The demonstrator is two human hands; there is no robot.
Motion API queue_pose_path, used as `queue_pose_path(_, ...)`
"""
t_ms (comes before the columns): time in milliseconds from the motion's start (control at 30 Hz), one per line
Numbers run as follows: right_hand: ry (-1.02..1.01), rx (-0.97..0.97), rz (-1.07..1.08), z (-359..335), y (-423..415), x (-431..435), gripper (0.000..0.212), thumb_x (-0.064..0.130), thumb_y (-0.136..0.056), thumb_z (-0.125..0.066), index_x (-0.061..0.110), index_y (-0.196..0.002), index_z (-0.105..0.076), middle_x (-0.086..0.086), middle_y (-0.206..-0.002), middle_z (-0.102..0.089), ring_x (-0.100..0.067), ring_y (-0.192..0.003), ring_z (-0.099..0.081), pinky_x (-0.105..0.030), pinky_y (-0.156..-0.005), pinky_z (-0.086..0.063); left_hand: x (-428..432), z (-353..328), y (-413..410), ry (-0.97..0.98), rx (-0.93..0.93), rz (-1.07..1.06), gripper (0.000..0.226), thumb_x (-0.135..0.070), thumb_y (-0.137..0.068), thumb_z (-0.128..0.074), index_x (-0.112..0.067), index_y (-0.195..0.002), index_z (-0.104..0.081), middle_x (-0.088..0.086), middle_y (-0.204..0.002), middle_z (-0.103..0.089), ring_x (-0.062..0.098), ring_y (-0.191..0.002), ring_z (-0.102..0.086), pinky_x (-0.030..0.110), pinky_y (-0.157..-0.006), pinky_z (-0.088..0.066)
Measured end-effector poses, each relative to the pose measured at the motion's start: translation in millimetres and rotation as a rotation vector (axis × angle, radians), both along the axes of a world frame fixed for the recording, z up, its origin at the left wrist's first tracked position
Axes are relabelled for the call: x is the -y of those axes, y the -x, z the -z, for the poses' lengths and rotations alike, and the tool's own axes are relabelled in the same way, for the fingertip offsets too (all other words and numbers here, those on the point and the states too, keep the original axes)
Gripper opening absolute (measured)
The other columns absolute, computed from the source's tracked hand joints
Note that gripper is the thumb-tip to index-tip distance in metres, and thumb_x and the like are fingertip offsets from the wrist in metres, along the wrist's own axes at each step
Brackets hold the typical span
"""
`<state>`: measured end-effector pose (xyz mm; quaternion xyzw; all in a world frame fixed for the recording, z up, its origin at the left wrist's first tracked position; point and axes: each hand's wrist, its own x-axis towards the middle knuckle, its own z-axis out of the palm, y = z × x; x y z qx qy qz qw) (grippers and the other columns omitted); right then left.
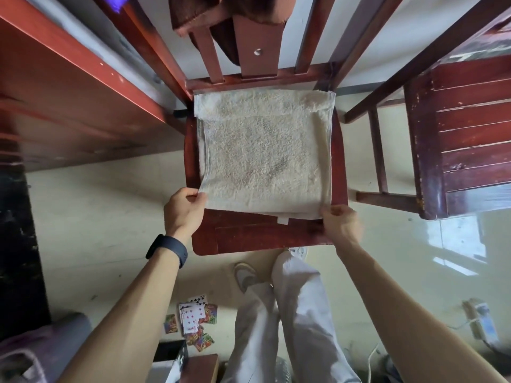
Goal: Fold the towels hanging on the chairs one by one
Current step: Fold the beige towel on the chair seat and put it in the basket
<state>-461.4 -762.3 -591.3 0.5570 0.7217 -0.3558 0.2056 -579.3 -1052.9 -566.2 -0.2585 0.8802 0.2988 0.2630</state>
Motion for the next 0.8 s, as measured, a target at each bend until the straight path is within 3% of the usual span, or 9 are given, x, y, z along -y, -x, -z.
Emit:
queue_pose_path(100, -0.010, -0.015, 0.106, -14, 7, 2, 0.027, 0.037, -0.084, -0.059, 0.016, -0.094, -0.072, -0.004, -0.082, -0.072, -0.027, -0.081, -0.067, -0.038, -0.082, -0.057, -3, -3, 7, -0.114, 0.011, -0.134, 0.011, -0.030, -0.090, -0.064, -0.022, -0.096, -0.068, 0.001, -0.084, -0.071, 0.018, -0.076, -0.069, 0.033, -0.082, -0.056)
queue_pose_path(200, 0.057, -0.131, 0.309, -42, 16, 1, 0.018, 0.029, -0.081, -0.057, 0.015, -0.079, -0.068, -0.002, -0.055, -0.068, -0.021, -0.051, -0.066, -0.033, -0.059, -0.057, -14, -19, 20, -0.350, -0.008, -0.339, 0.008, -0.012, -0.091, -0.062, -0.015, -0.084, -0.065, 0.003, -0.064, -0.057, 0.008, -0.041, -0.053, 0.025, -0.051, -0.048)
queue_pose_path(233, 0.087, -0.193, 0.379, -51, 17, -1, 0.015, 0.024, -0.083, -0.058, 0.015, -0.074, -0.066, -0.001, -0.051, -0.063, -0.017, -0.043, -0.060, -0.029, -0.050, -0.052, -14, -26, 23, -0.407, -0.024, -0.396, 0.012, -0.009, -0.090, -0.062, -0.014, -0.080, -0.064, 0.004, -0.062, -0.051, 0.010, -0.040, -0.047, 0.023, -0.047, -0.043)
queue_pose_path(300, 0.198, -0.381, 0.531, -71, 17, -3, 0.014, 0.014, -0.087, -0.059, 0.013, -0.074, -0.063, -0.003, -0.057, -0.057, -0.015, -0.044, -0.056, -0.023, -0.043, -0.046, -9, -38, 28, -0.472, -0.081, -0.405, 0.013, -0.009, -0.089, -0.065, -0.016, -0.078, -0.067, 0.003, -0.062, -0.051, 0.013, -0.047, -0.044, 0.022, -0.048, -0.041)
queue_pose_path(400, 0.319, -0.493, 0.517, -82, 12, 0, 0.013, 0.008, -0.090, -0.061, 0.011, -0.077, -0.062, -0.002, -0.061, -0.060, -0.015, -0.053, -0.058, -0.024, -0.049, -0.050, 8, -41, 28, -0.484, -0.136, -0.265, 0.005, -0.016, -0.092, -0.068, -0.020, -0.090, -0.071, 0.003, -0.074, -0.066, 0.008, -0.050, -0.049, 0.017, -0.049, -0.044)
queue_pose_path(467, 0.273, -0.358, 0.323, -64, 2, 6, 0.012, 0.021, -0.088, -0.065, 0.015, -0.078, -0.065, 0.000, -0.064, -0.066, -0.018, -0.060, -0.063, -0.031, -0.058, -0.055, 17, -27, 24, -0.376, -0.080, -0.163, 0.005, -0.019, -0.094, -0.066, -0.020, -0.091, -0.070, 0.002, -0.078, -0.068, 0.011, -0.055, -0.050, 0.016, -0.050, -0.044)
queue_pose_path(567, 0.158, -0.090, 0.059, -27, -13, 16, 0.024, 0.047, -0.084, -0.063, 0.024, -0.088, -0.069, 0.004, -0.085, -0.073, -0.024, -0.087, -0.071, -0.042, -0.084, -0.057, 22, -1, 15, -0.265, 0.071, -0.145, 0.012, -0.026, -0.091, -0.068, -0.015, -0.091, -0.072, -0.002, -0.074, -0.065, 0.016, -0.063, -0.056, 0.022, -0.059, -0.045)
queue_pose_path(700, -0.017, -0.064, 0.038, -1, -13, 30, 0.023, 0.043, -0.091, -0.063, 0.021, -0.094, -0.060, 0.002, -0.091, -0.065, -0.026, -0.099, -0.063, -0.038, -0.092, -0.049, 12, 25, 4, -0.230, 0.122, -0.191, 0.021, -0.039, -0.080, -0.077, -0.027, -0.084, -0.059, -0.003, -0.082, -0.068, 0.022, -0.081, -0.067, 0.038, -0.082, -0.058)
queue_pose_path(800, -0.071, -0.089, 0.071, 3, -13, 38, 0.031, 0.037, -0.087, -0.068, 0.015, -0.102, -0.054, -0.006, -0.102, -0.065, -0.030, -0.101, -0.060, -0.038, -0.091, -0.047, 8, 34, -1, -0.166, 0.046, -0.198, 0.041, -0.044, -0.071, -0.079, -0.027, -0.097, -0.052, 0.002, -0.091, -0.072, 0.024, -0.090, -0.071, 0.043, -0.089, -0.057)
